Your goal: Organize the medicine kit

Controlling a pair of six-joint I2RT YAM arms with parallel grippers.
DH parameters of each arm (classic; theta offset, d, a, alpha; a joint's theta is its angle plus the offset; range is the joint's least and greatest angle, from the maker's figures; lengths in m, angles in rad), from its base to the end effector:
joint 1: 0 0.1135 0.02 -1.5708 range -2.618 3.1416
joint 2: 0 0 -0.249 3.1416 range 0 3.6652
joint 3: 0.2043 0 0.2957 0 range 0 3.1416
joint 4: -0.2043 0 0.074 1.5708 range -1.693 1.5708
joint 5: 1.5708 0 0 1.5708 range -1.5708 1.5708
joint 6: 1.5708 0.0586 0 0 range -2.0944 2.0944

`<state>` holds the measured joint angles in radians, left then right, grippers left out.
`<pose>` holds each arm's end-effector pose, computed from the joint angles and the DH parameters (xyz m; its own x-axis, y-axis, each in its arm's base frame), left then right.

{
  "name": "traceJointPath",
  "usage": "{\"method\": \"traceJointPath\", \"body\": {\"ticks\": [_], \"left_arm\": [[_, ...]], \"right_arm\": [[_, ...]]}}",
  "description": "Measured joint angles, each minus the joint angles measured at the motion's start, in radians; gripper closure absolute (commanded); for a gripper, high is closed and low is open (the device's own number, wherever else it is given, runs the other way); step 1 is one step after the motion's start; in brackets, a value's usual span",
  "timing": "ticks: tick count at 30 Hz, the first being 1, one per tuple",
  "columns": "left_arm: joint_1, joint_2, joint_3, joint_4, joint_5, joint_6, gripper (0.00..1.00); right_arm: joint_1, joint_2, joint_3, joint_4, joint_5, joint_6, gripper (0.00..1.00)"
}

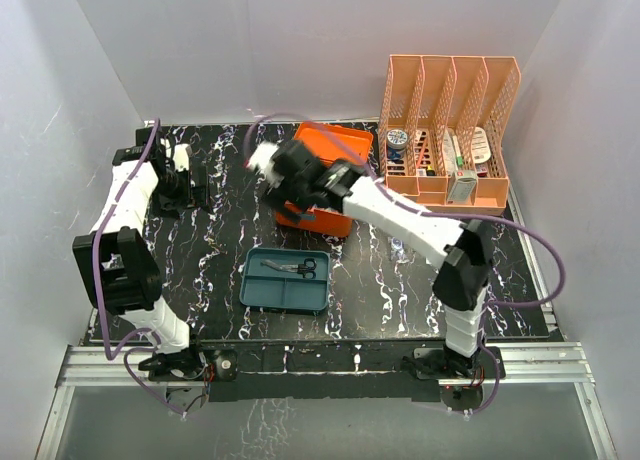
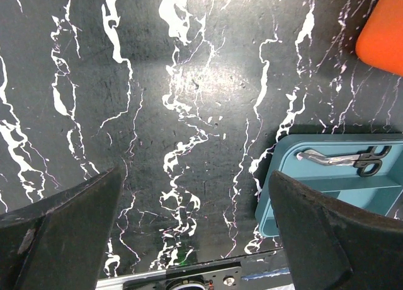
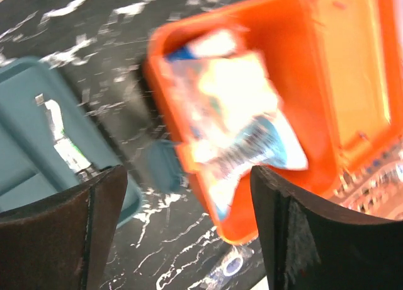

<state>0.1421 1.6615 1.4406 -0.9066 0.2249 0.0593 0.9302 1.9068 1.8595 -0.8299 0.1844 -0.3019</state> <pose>0.3923 0.0429 0.2381 -0.8952 -0.0697 -0.4401 0.0097 0.9844 -0.1757 0.2945 0.3770 0.2936 -0.2253 -0.7913 -0.5685 -0.8223 0.4674 -0.3247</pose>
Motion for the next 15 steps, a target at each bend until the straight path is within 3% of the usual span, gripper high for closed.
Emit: {"method": "traceJointPath", "body": {"ticks": [5, 9, 15], "left_arm": [[-0.011, 0.052, 0.003, -0.021, -0.026, -0.002, 0.01], [-0.044, 0.07, 0.009, -0.027, -0.06, -0.015, 0.01], [-0.142, 0.087, 0.116, -0.056, -0.112, -0.045, 0.01]], "right_arm": [[-0.227, -0.096, -0.027, -0.012, 0.042, 0.226, 0.21], [-0.409, -0.177, -0.175, -0.031, 0.07, 0.366, 0.24], [-0.447, -0.205, -0.335, -0.076, 0.067, 0.495, 0.25]]}}
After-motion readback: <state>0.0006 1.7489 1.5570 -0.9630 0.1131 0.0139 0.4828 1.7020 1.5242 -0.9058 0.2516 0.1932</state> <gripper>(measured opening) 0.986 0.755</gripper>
